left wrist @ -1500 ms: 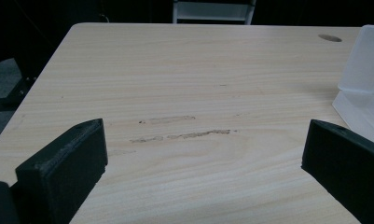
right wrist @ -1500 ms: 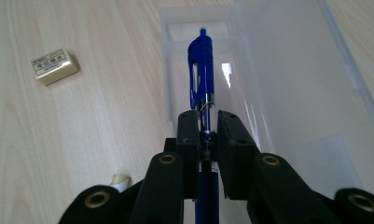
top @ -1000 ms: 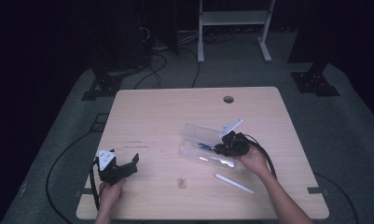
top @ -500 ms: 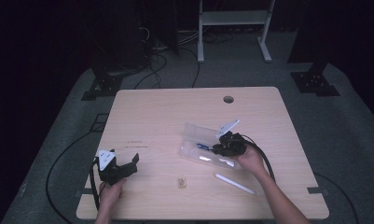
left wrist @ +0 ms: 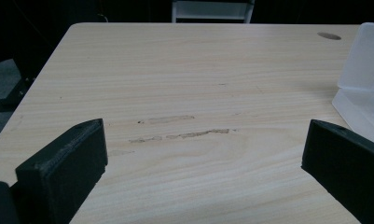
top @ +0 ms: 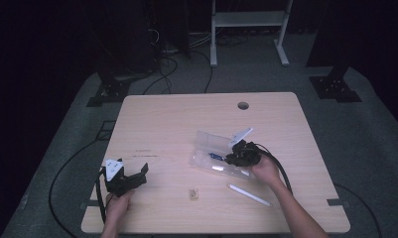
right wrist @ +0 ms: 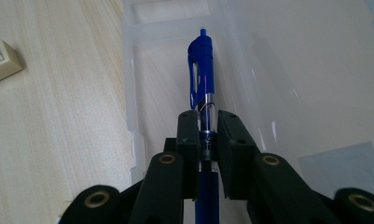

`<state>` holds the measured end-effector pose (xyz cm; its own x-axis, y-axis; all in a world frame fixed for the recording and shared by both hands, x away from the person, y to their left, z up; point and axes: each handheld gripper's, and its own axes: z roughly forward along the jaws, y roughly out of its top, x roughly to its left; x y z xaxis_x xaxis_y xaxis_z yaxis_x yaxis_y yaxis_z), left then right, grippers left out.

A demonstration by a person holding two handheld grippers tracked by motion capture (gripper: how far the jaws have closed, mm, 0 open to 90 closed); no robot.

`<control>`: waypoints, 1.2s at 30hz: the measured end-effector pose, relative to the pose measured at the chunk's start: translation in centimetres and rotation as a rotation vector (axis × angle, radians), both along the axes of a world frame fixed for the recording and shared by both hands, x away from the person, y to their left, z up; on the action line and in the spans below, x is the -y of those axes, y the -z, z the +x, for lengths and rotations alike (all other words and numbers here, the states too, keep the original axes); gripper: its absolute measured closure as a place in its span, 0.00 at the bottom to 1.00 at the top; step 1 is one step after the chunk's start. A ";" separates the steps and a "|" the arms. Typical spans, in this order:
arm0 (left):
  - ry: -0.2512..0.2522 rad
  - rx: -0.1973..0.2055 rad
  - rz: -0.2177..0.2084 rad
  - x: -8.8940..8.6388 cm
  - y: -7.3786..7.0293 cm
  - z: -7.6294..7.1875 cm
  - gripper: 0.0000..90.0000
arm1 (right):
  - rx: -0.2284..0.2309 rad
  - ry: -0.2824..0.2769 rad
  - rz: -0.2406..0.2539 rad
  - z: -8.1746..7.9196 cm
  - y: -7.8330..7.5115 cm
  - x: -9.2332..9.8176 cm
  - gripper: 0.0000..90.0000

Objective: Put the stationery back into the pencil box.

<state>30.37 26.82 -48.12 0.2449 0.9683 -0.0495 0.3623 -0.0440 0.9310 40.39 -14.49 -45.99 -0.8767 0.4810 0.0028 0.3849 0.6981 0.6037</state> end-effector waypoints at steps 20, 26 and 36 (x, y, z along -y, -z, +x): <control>0.001 0.001 -0.003 0.0 0.0 0.0 0.00 | -0.030 0.021 -0.013 0.6 1.3 -0.1 0.88; -0.001 0.002 -0.004 0.0 0.0 0.0 0.00 | -0.028 0.027 -0.004 0.6 1.6 0.0 0.87; 0.001 0.001 -0.004 0.0 0.0 0.0 0.00 | -0.020 0.033 0.013 0.5 1.5 0.4 0.83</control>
